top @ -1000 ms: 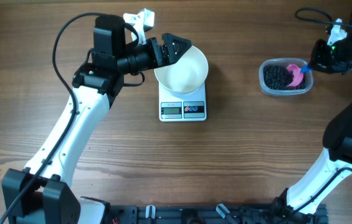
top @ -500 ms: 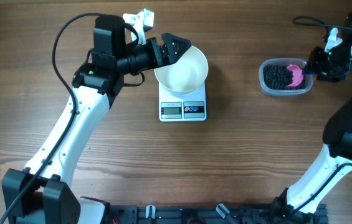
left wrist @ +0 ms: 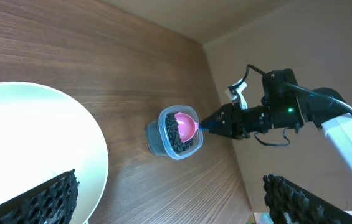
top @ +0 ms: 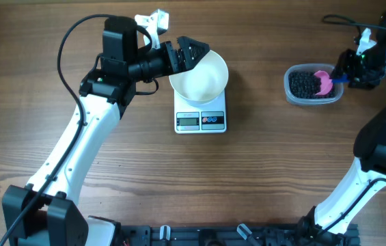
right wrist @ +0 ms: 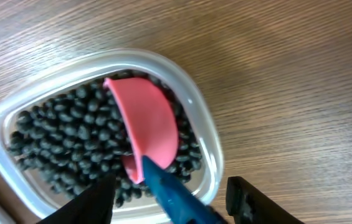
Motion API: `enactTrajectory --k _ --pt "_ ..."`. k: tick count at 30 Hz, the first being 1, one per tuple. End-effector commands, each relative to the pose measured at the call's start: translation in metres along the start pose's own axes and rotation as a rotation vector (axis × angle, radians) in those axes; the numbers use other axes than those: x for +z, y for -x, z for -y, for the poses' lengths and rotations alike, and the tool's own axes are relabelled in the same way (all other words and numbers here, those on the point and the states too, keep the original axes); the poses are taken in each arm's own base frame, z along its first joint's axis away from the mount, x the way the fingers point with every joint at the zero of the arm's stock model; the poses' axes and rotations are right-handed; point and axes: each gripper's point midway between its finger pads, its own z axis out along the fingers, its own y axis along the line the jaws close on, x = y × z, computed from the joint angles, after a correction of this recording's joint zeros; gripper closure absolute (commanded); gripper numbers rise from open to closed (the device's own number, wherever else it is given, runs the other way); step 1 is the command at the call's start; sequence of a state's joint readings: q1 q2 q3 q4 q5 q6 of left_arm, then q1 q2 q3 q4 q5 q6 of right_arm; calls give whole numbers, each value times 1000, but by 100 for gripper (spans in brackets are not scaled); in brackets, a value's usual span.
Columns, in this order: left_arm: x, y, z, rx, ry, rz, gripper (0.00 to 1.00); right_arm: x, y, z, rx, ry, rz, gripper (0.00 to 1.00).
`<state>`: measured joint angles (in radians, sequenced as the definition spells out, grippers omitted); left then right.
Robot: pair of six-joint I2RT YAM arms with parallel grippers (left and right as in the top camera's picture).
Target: Scoop item into bowl and weigh 150g on scale
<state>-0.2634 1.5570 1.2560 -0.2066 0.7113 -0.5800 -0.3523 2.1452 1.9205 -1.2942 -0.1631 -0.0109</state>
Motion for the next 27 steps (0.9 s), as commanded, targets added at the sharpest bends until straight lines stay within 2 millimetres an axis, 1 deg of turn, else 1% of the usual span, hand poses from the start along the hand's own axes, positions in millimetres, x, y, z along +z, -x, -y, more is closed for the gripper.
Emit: enactTrajectory --k 1,3,4,6,8,13,15,17,19,20,22,27 --pt "-4 6 5 39 -2 19 0 4 3 -12 -33 56 -8 20" --pt "-4 6 5 40 -2 19 0 4 4 -10 -33 41 -5 5" --pt "-4 6 5 40 -2 19 0 4 5 -7 -34 26 -1 0" --pt "-4 7 4 40 1 22 0 4 6 4 -12 -37 3 0" --pt "-4 10 0 39 26 40 0 4 6 8 -13 -60 3 0" --pt "-4 11 -2 49 40 47 0 0 16 7 2 -59 45 0" --pt "-4 9 -3 87 44 37 4 -5 23 6 1 -59 71 0" --pt "-6 7 -7 109 55 30 4 -13 30 5 -3 -60 101 0" --pt "-10 9 -15 92 75 27 3 -23 38 4 -7 -62 136 0" --pt "-13 10 -19 79 86 26 1 -26 41 3 -9 -62 148 0" --pt "-20 11 -24 74 111 15 0 -29 46 3 -12 -62 170 0" --pt "-34 12 -22 155 160 -34 0 -30 53 3 -15 -61 196 0"
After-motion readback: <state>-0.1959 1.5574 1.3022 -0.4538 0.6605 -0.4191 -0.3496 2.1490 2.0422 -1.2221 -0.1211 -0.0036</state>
